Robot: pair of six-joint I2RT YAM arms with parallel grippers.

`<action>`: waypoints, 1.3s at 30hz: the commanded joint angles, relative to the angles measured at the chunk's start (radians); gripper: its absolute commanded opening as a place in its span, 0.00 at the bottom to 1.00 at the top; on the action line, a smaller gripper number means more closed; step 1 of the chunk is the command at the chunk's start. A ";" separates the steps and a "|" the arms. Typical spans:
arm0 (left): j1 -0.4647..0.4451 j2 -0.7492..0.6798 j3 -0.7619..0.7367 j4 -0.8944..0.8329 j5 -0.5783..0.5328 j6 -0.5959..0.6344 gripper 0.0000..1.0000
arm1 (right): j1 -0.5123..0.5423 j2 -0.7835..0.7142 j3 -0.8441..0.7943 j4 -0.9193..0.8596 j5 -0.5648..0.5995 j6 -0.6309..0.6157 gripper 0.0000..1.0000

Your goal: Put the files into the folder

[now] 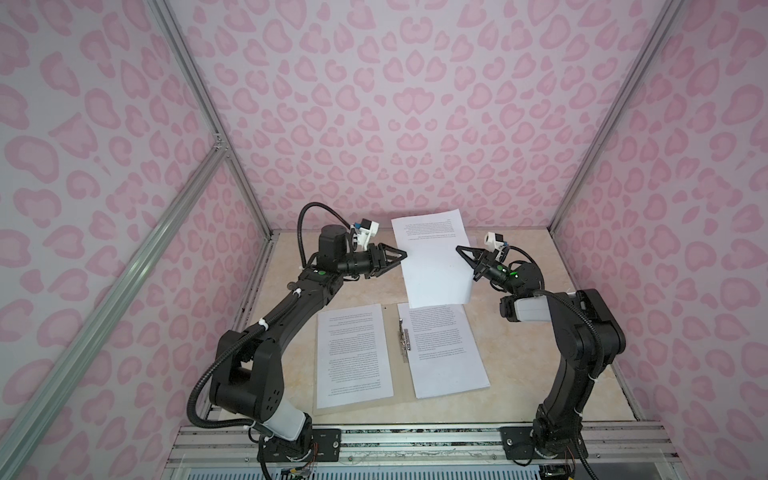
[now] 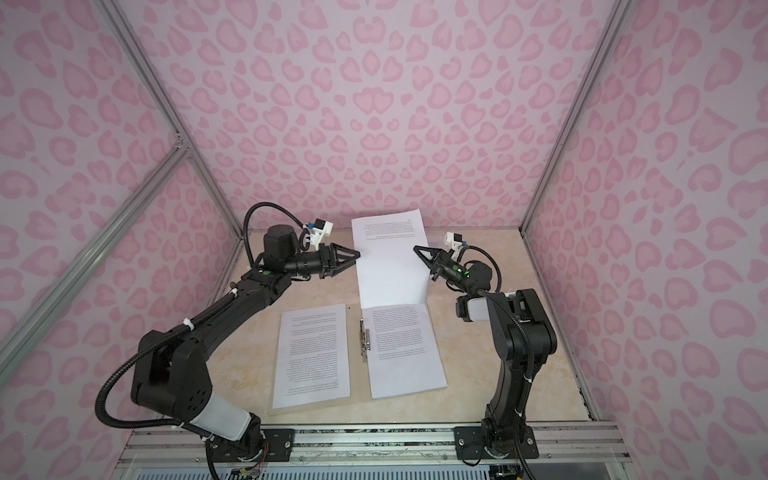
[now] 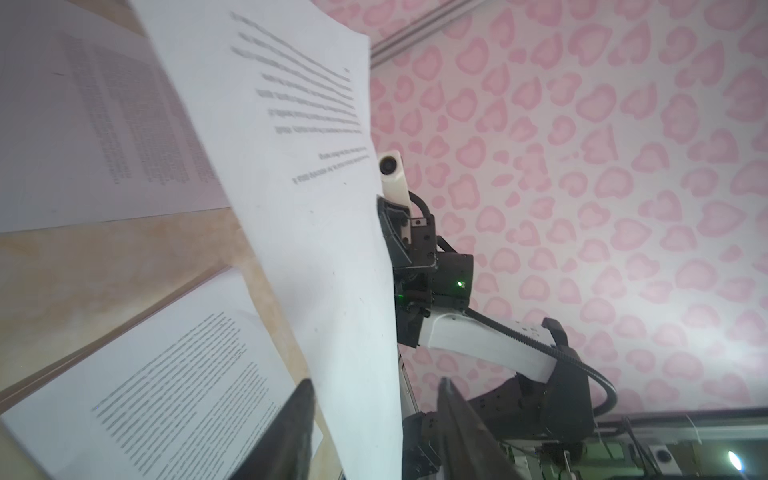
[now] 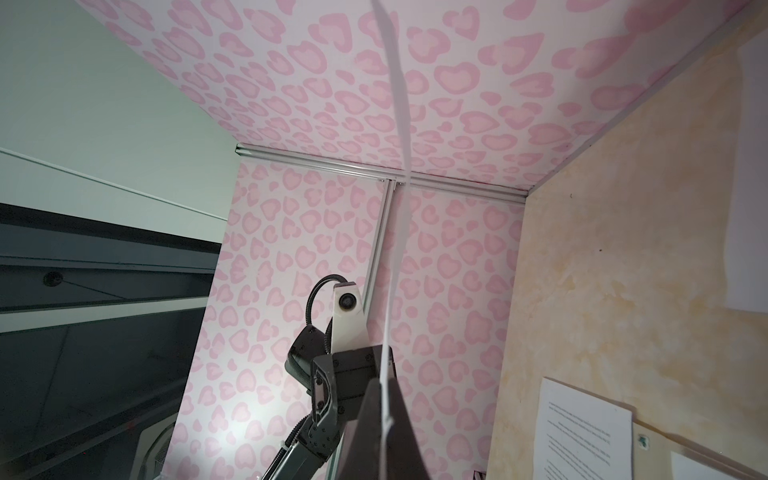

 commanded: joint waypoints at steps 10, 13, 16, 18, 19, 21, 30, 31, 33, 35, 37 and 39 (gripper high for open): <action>0.122 -0.200 -0.149 -0.628 -0.330 0.345 0.98 | 0.012 -0.254 -0.026 -1.532 0.073 -1.166 0.00; 0.122 -0.181 -0.213 -0.643 -0.339 0.354 0.98 | 0.014 -0.279 -0.053 -1.611 0.128 -1.248 0.00; 0.124 -0.140 -0.265 -0.631 -0.332 0.355 0.98 | 0.035 -0.300 -0.116 -1.579 0.184 -1.274 0.00; 0.123 -0.111 -0.294 -0.605 -0.277 0.347 0.98 | 0.048 -0.307 -0.182 -1.466 0.164 -1.215 0.00; 0.123 -0.099 -0.299 -0.602 -0.268 0.346 0.98 | 0.055 -0.310 -0.202 -1.432 0.160 -1.194 0.00; 0.123 -0.090 -0.311 -0.602 -0.281 0.337 0.98 | 0.072 -0.324 -0.236 -1.399 0.198 -1.175 0.00; 0.123 -0.055 -0.372 -0.582 -0.311 0.307 0.98 | 0.106 -0.402 -0.340 -1.293 0.294 -1.095 0.00; 0.123 -0.052 -0.373 -0.576 -0.305 0.305 0.98 | 0.109 -0.406 -0.345 -1.288 0.300 -1.091 0.00; 0.124 -0.047 -0.376 -0.571 -0.301 0.303 0.98 | 0.111 -0.404 -0.344 -1.286 0.302 -1.090 0.00; 0.124 -0.045 -0.375 -0.569 -0.301 0.304 0.98 | 0.111 -0.397 -0.342 -1.284 0.302 -1.085 0.00; 0.123 -0.047 -0.374 -0.571 -0.303 0.306 0.98 | 0.115 -0.394 -0.342 -1.279 0.304 -1.080 0.00; 0.123 -0.047 -0.375 -0.574 -0.304 0.309 0.98 | 0.120 -0.390 -0.342 -1.272 0.306 -1.075 0.00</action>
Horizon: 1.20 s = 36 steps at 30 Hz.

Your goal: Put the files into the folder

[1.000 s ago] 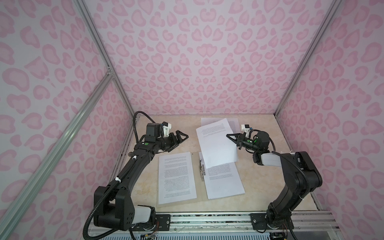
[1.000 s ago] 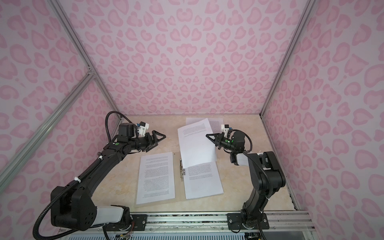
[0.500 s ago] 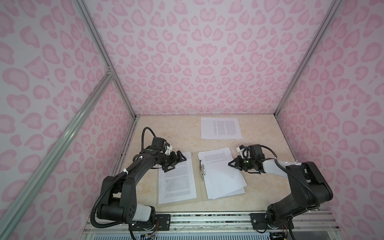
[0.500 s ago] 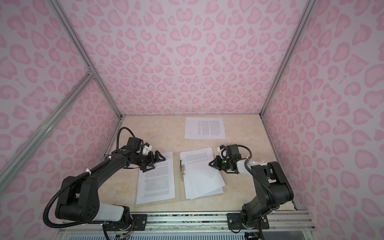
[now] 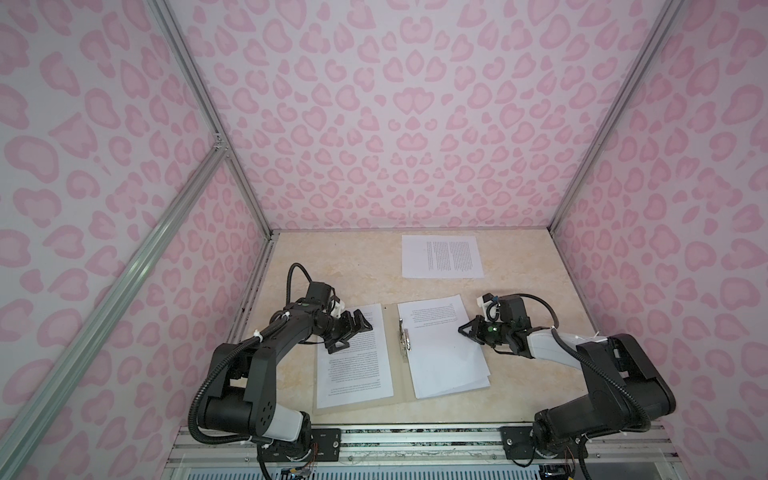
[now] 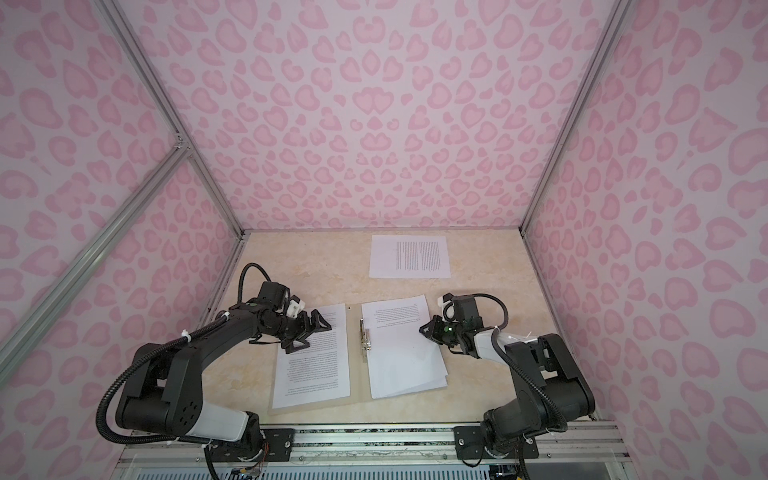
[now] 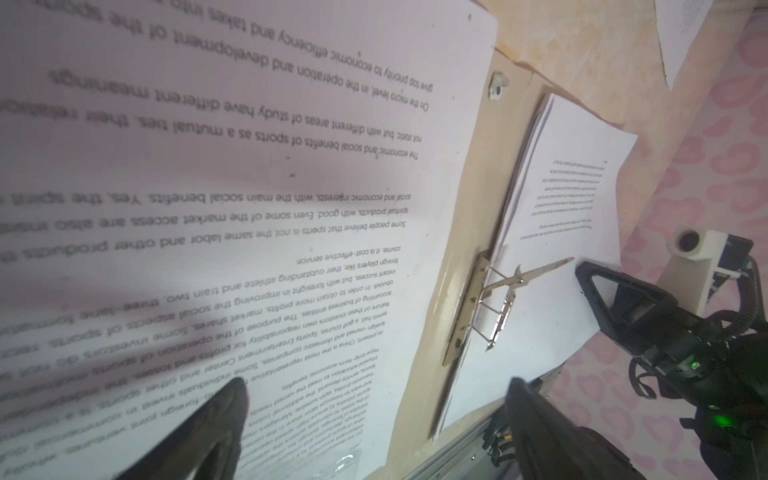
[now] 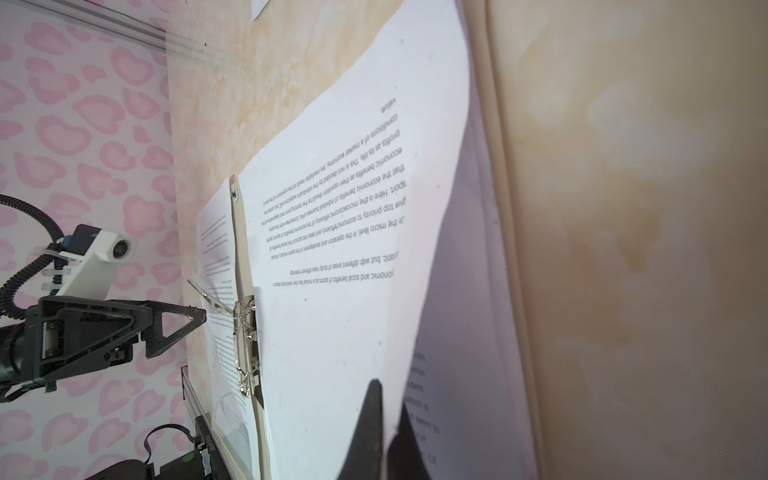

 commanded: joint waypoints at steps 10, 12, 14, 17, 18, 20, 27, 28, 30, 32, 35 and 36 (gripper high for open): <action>0.001 0.009 -0.003 0.012 0.019 0.004 0.98 | 0.031 0.053 0.010 0.059 -0.009 0.014 0.00; 0.002 0.010 -0.003 0.012 0.018 0.005 0.98 | 0.032 0.049 0.008 0.048 -0.007 0.006 0.00; 0.001 0.010 0.000 0.012 0.021 0.005 0.98 | 0.033 0.042 0.003 0.049 -0.007 0.004 0.05; 0.001 0.006 0.007 0.013 0.030 0.007 0.98 | 0.030 0.015 0.003 0.022 0.018 -0.007 0.29; -0.001 -0.003 0.010 0.013 0.034 0.009 0.98 | 0.030 -0.002 0.005 -0.002 0.038 -0.016 0.39; -0.002 -0.026 0.015 0.012 0.028 0.014 0.98 | 0.027 -0.041 0.013 -0.061 0.091 -0.041 0.56; -0.028 -0.132 0.061 -0.011 -0.070 0.027 0.98 | 0.015 -0.113 0.163 -0.328 0.431 -0.129 0.85; -0.034 -0.135 0.077 -0.014 -0.078 0.028 0.98 | 0.015 -0.095 0.210 -0.347 0.460 -0.142 0.87; -0.051 -0.131 0.107 -0.018 -0.092 0.027 0.98 | 0.013 -0.020 0.319 -0.370 0.481 -0.167 0.89; -0.072 -0.124 0.135 -0.019 -0.100 0.027 0.98 | 0.008 0.082 0.434 -0.389 0.474 -0.198 0.89; -0.101 -0.119 0.169 -0.027 -0.114 0.025 0.98 | -0.017 0.254 0.637 -0.423 0.406 -0.218 0.85; -0.103 -0.119 0.177 -0.033 -0.114 0.021 0.98 | -0.021 0.298 0.681 -0.429 0.354 -0.211 0.82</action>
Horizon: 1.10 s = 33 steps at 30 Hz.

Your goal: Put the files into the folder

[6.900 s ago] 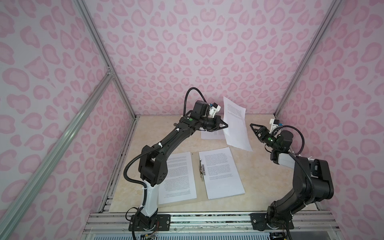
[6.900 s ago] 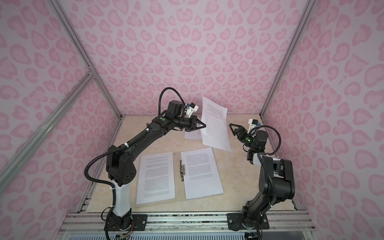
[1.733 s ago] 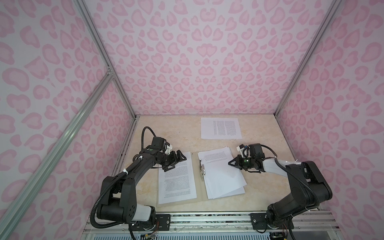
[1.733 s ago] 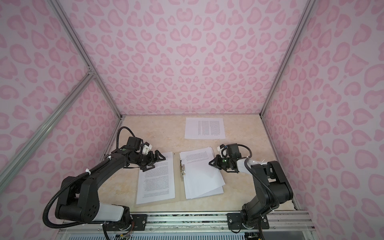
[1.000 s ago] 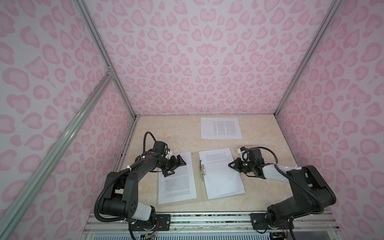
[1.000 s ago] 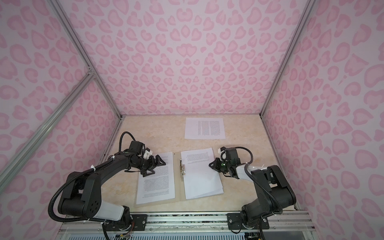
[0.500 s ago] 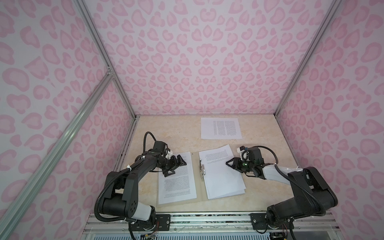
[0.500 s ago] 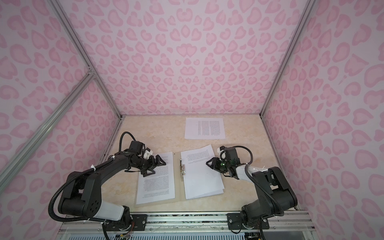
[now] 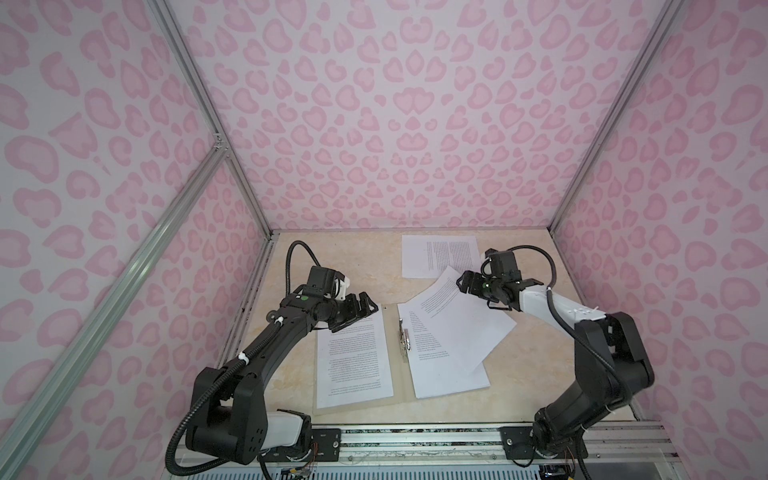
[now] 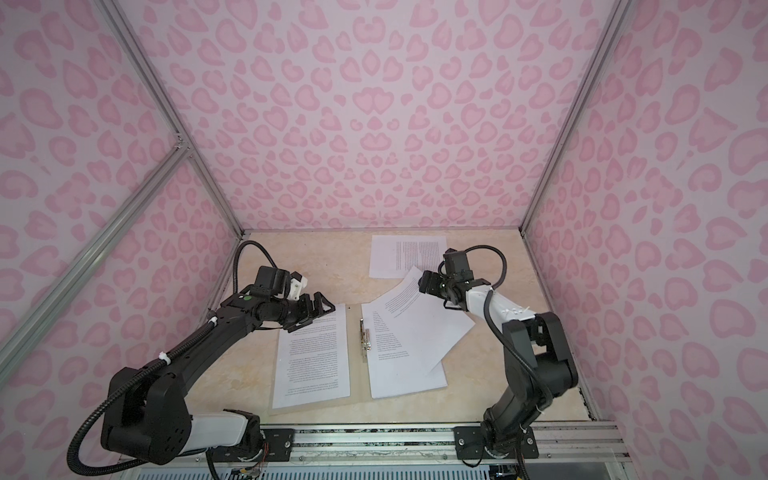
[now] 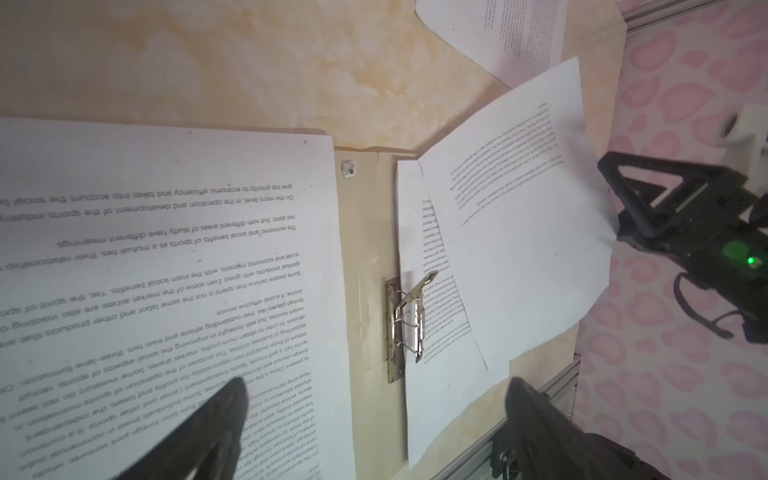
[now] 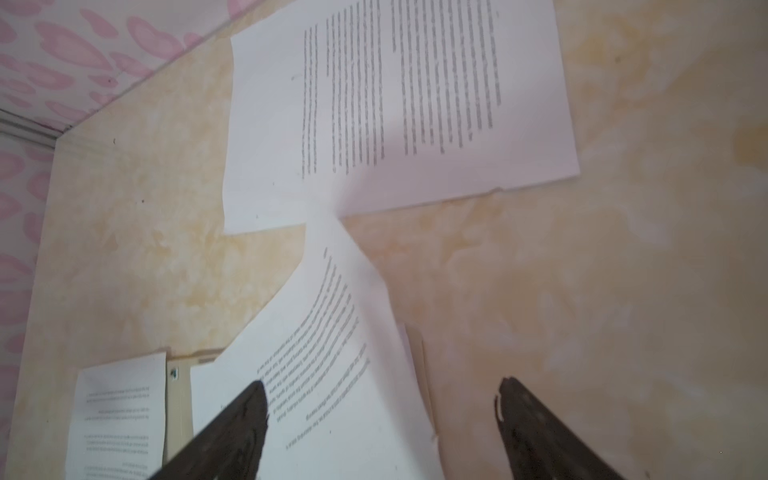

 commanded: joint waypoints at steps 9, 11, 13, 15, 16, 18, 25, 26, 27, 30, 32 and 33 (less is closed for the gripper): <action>-0.006 -0.018 0.015 -0.020 -0.068 -0.007 0.98 | -0.005 0.043 -0.122 0.174 -0.219 0.106 0.68; -0.006 -0.008 0.007 -0.020 -0.061 -0.006 0.98 | -0.005 0.013 -0.149 0.177 -0.218 0.111 0.63; -0.006 0.003 0.006 -0.020 -0.057 -0.002 0.98 | -0.005 -0.017 -0.178 0.182 -0.219 0.120 0.60; -0.005 0.017 0.013 -0.020 -0.054 0.004 0.98 | -0.007 -0.044 -0.203 0.179 -0.221 0.130 0.53; -0.005 0.022 0.018 -0.021 -0.054 0.007 0.98 | -0.009 -0.053 -0.215 0.180 -0.223 0.133 0.52; -0.004 0.036 0.028 -0.023 -0.045 0.010 0.98 | -0.009 -0.079 -0.247 0.182 -0.227 0.143 0.50; -0.004 0.036 0.019 -0.026 -0.043 0.021 0.98 | -0.014 -0.193 -0.366 0.217 -0.264 0.168 0.37; -0.004 0.033 0.015 -0.028 -0.044 0.023 0.98 | -0.012 -0.207 -0.382 0.217 -0.264 0.168 0.36; -0.004 0.030 0.010 -0.027 -0.043 0.024 0.98 | -0.012 -0.225 -0.402 0.219 -0.258 0.170 0.34; -0.003 0.027 0.001 -0.032 -0.042 0.032 0.98 | -0.002 -0.261 -0.462 0.246 -0.245 0.175 0.26; -0.004 0.029 -0.002 -0.036 -0.040 0.036 0.98 | 0.011 -0.279 -0.496 0.264 -0.230 0.174 0.23; -0.003 0.032 -0.004 -0.036 -0.036 0.039 0.98 | 0.018 -0.287 -0.514 0.277 -0.219 0.174 0.21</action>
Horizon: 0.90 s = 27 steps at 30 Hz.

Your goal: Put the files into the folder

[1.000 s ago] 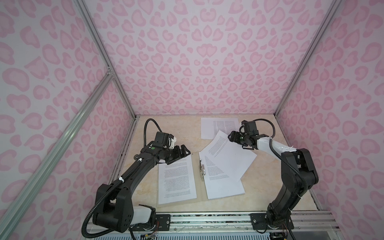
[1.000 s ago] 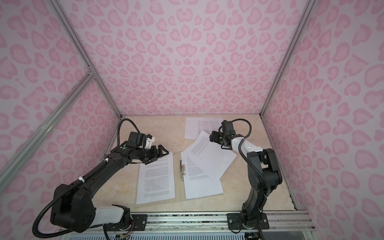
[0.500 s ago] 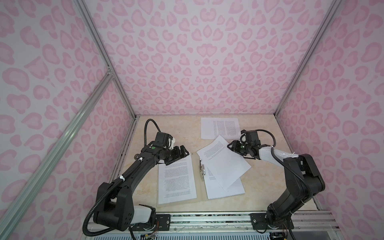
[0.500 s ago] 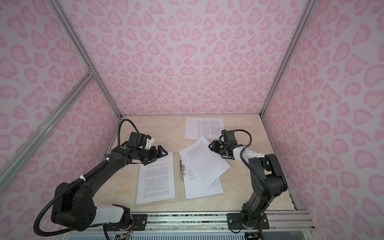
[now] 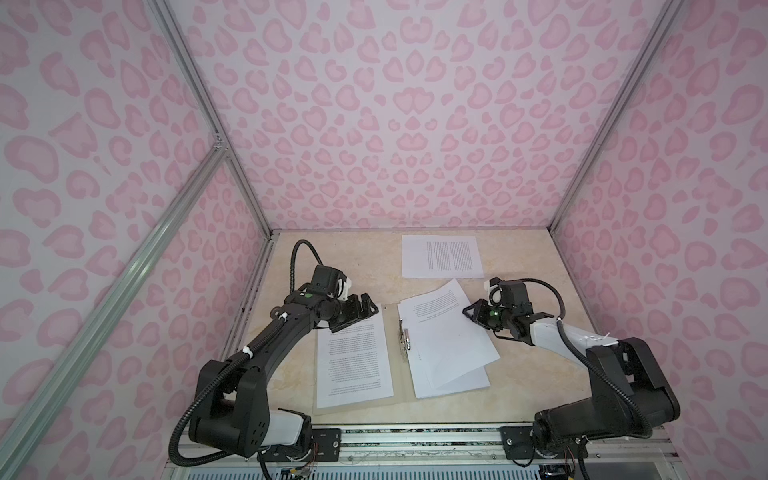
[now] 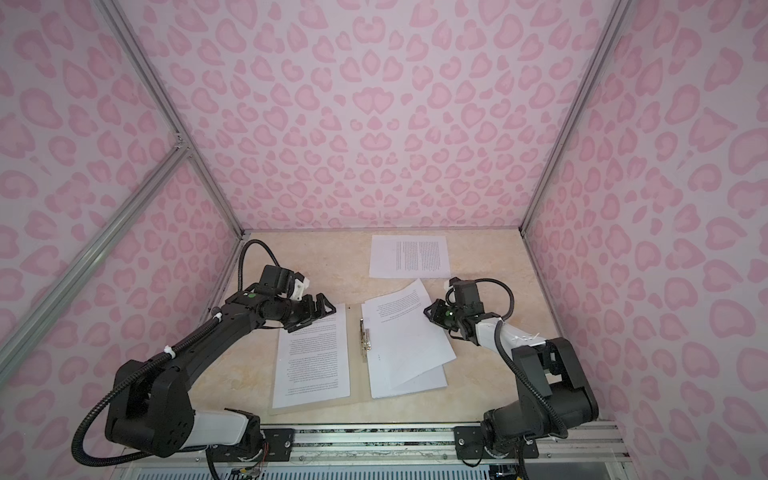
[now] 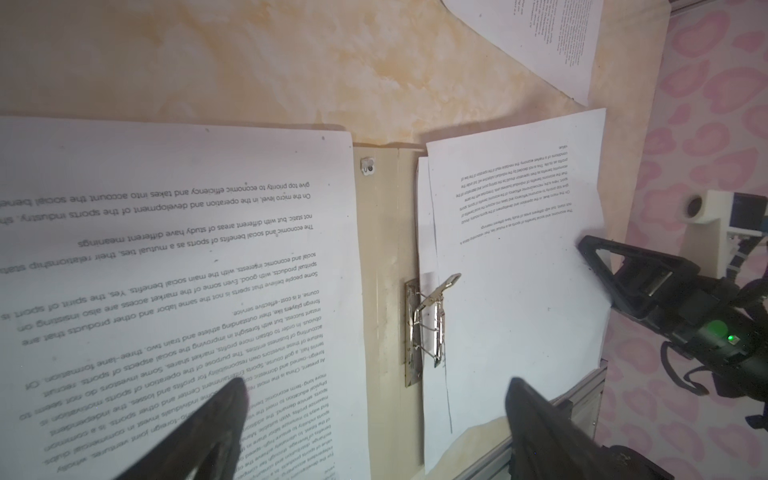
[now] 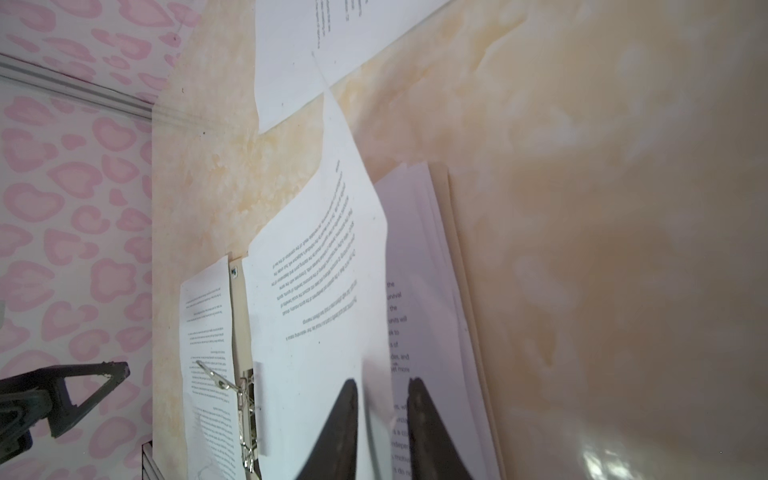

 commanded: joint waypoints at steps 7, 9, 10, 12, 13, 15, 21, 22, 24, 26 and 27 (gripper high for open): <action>0.001 0.007 -0.001 -0.011 0.024 0.031 0.98 | 0.045 -0.023 -0.052 0.049 0.034 -0.068 0.03; 0.002 0.003 -0.005 -0.011 0.022 0.032 0.98 | 0.050 -0.029 -0.052 0.034 0.044 -0.093 0.00; 0.002 0.002 -0.008 -0.010 0.021 0.031 0.98 | 0.056 -0.033 -0.051 0.027 0.047 -0.107 0.00; 0.003 -0.004 -0.013 -0.010 0.022 0.032 0.98 | 0.064 -0.039 -0.055 0.018 0.055 -0.133 0.00; 0.002 -0.005 -0.016 -0.009 0.022 0.032 0.98 | 0.068 -0.042 -0.057 0.021 0.055 -0.138 0.00; 0.002 -0.008 -0.016 -0.010 0.022 0.032 0.98 | 0.072 -0.039 -0.068 0.031 0.055 -0.137 0.00; 0.002 -0.014 -0.013 -0.013 0.023 0.030 0.98 | 0.089 -0.021 -0.094 0.086 0.045 -0.108 0.00; 0.002 -0.014 -0.013 -0.013 0.025 0.030 0.98 | 0.091 -0.018 -0.096 0.091 0.046 -0.102 0.00; 0.002 -0.013 -0.013 -0.012 0.025 0.027 0.98 | 0.094 -0.016 -0.102 0.102 0.047 -0.095 0.00; 0.002 -0.013 -0.013 -0.012 0.027 0.025 0.98 | 0.097 -0.016 -0.105 0.110 0.047 -0.088 0.00; 0.002 -0.011 -0.012 -0.012 0.027 0.024 0.98 | 0.098 -0.016 -0.107 0.112 0.048 -0.085 0.00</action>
